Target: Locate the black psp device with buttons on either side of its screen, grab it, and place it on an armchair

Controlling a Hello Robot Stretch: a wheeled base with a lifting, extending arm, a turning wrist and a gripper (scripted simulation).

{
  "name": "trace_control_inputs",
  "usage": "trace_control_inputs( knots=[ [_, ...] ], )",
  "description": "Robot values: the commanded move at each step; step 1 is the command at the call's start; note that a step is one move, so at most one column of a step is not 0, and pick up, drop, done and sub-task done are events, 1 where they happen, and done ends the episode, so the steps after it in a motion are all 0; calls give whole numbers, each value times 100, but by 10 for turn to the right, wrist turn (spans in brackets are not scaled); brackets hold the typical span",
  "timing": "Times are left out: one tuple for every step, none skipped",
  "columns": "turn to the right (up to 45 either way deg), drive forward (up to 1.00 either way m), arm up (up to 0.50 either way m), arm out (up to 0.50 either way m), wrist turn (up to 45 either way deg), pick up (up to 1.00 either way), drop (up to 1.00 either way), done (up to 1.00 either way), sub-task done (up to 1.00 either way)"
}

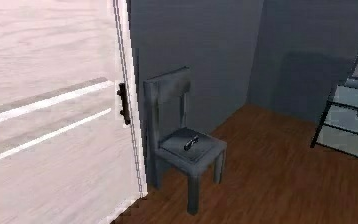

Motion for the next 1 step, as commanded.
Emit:
trace_control_inputs(
  knots=[
    [330,0,0,0,0,0,0,0,0]
  ],
)
